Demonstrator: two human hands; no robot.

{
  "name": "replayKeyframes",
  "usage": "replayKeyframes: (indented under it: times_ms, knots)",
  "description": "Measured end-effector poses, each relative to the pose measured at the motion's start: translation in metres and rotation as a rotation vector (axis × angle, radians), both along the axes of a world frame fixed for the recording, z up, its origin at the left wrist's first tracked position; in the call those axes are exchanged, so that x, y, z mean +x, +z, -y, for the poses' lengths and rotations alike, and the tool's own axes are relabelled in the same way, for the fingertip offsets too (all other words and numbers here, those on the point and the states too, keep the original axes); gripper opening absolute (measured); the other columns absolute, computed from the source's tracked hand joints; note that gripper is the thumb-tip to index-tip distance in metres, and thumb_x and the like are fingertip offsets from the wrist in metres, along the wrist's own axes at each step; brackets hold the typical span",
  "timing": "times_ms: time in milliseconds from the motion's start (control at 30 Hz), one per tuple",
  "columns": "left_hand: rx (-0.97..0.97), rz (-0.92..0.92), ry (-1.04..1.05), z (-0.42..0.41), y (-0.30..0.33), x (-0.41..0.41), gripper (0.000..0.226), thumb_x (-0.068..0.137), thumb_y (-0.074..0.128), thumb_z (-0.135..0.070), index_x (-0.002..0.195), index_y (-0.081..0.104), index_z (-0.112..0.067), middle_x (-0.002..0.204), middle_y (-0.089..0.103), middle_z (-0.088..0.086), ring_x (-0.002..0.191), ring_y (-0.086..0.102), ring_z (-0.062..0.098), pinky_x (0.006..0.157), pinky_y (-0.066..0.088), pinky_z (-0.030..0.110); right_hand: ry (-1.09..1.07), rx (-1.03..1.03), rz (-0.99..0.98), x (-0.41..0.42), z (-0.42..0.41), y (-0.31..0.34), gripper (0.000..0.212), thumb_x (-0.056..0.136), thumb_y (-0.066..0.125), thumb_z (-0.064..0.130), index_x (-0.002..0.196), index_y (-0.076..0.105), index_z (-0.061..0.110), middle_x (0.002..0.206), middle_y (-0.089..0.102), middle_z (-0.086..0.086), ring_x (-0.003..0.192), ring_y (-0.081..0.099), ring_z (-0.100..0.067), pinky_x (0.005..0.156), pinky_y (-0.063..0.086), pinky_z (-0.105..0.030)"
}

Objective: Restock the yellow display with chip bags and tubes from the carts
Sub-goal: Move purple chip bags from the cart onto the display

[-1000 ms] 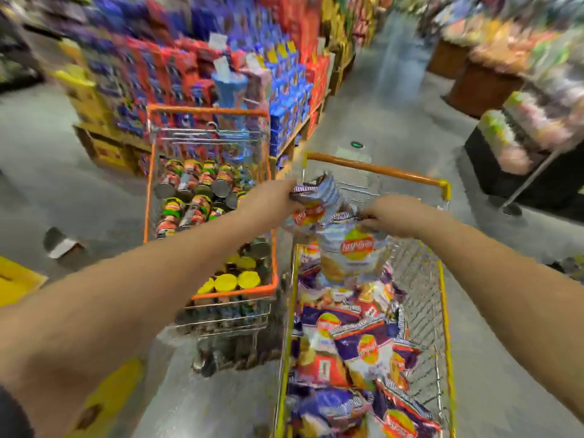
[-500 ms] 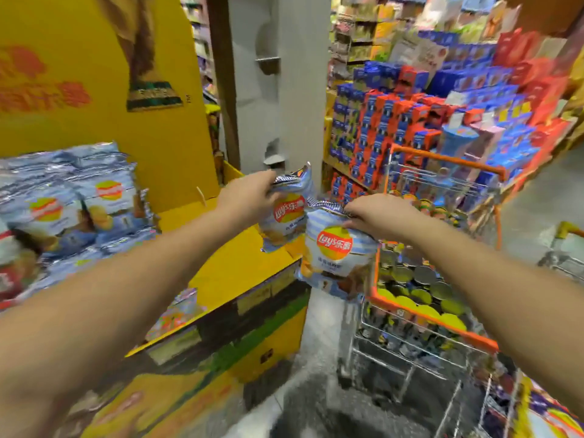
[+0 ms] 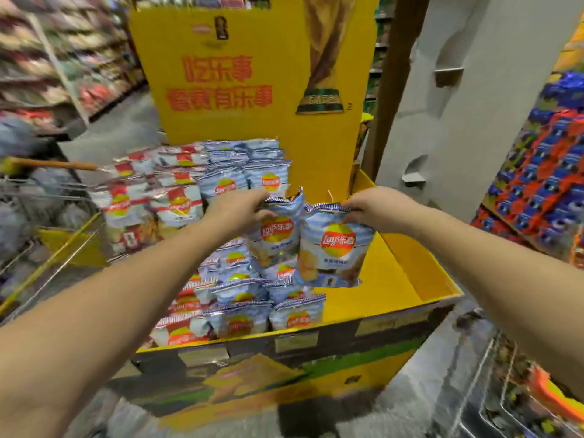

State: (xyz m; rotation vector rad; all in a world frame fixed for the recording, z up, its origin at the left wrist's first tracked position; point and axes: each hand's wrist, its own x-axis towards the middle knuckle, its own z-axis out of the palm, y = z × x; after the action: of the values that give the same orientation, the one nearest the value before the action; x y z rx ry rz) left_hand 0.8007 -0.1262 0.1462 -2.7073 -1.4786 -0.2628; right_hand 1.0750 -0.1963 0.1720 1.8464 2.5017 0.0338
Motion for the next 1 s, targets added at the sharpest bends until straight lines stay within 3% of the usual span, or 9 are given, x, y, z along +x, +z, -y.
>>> replayKeyframes:
  times_ms: [233, 500, 633, 700, 800, 933, 1000]
  knots:
    - [-0.02, 0.013, 0.104, -0.068, 0.004, -0.038, 0.034, 0.094, 0.058, -0.043, 0.121, 0.061, -0.023, 0.116, 0.065, 0.002, 0.105, 0.059, 0.027, 0.071, 0.045, 0.034, 0.066, 0.049, -0.003, -0.031, -0.107, -0.007, 0.033, 0.097, 0.051, 0.043, 0.113, 0.067, 0.018, 0.108, 0.066, -0.006, 0.098, 0.059, -0.028, 0.077, 0.05, -0.037]
    - [-0.079, -0.095, 0.194, -0.171, -0.014, -0.051, 0.027, 0.093, 0.059, -0.044, 0.094, 0.059, -0.017, 0.094, 0.06, 0.001, 0.09, 0.057, 0.024, 0.07, 0.049, 0.038, 0.099, 0.075, -0.038, -0.039, -0.233, -0.037, 0.03, 0.097, 0.05, 0.047, 0.111, 0.069, 0.028, 0.107, 0.068, -0.002, 0.096, 0.06, -0.027, 0.067, 0.046, -0.033]
    - [-0.174, -0.152, 0.252, -0.209, -0.033, -0.057, 0.026, 0.093, 0.058, -0.045, 0.092, 0.056, -0.019, 0.089, 0.058, -0.001, 0.083, 0.056, 0.021, 0.071, 0.052, 0.04, 0.155, 0.036, -0.017, -0.047, -0.274, -0.06, 0.03, 0.099, 0.048, 0.044, 0.111, 0.068, 0.026, 0.09, 0.064, -0.001, 0.077, 0.053, -0.024, 0.048, 0.03, -0.029]
    - [-0.217, -0.189, 0.265, -0.225, -0.044, -0.062, 0.026, 0.094, 0.058, -0.045, 0.088, 0.054, -0.02, 0.086, 0.058, 0.0, 0.08, 0.056, 0.022, 0.069, 0.052, 0.039, 0.2, 0.029, -0.032, -0.051, -0.288, -0.075, 0.03, 0.1, 0.048, 0.042, 0.111, 0.069, 0.024, 0.088, 0.062, -0.002, 0.079, 0.055, -0.025, 0.047, 0.025, -0.028]
    - [-0.31, -0.242, 0.282, -0.242, -0.059, -0.07, 0.018, 0.095, 0.056, -0.043, 0.09, 0.052, -0.026, 0.089, 0.06, 0.0, 0.082, 0.056, 0.022, 0.07, 0.05, 0.038, 0.238, -0.041, -0.087, -0.059, -0.302, -0.1, 0.03, 0.101, 0.047, 0.037, 0.116, 0.067, 0.02, 0.102, 0.065, -0.005, 0.091, 0.057, -0.027, 0.048, 0.022, -0.025]
    - [-0.301, -0.228, 0.304, -0.259, -0.075, -0.069, 0.023, 0.096, 0.055, -0.04, 0.108, 0.058, -0.021, 0.102, 0.064, 0.004, 0.091, 0.057, 0.025, 0.07, 0.042, 0.035, 0.216, -0.095, -0.071, -0.074, -0.322, -0.123, 0.029, 0.104, 0.043, 0.034, 0.117, 0.063, 0.018, 0.097, 0.062, -0.006, 0.083, 0.054, -0.027, 0.058, 0.036, -0.032]
    - [-0.219, -0.227, 0.332, -0.264, -0.078, -0.063, 0.029, 0.095, 0.055, -0.041, 0.115, 0.058, -0.02, 0.108, 0.063, 0.005, 0.1, 0.056, 0.028, 0.078, 0.038, 0.037, 0.2, -0.103, -0.063, -0.079, -0.333, -0.126, 0.03, 0.103, 0.043, 0.035, 0.121, 0.062, 0.019, 0.102, 0.063, -0.007, 0.087, 0.056, -0.028, 0.062, 0.043, -0.036]
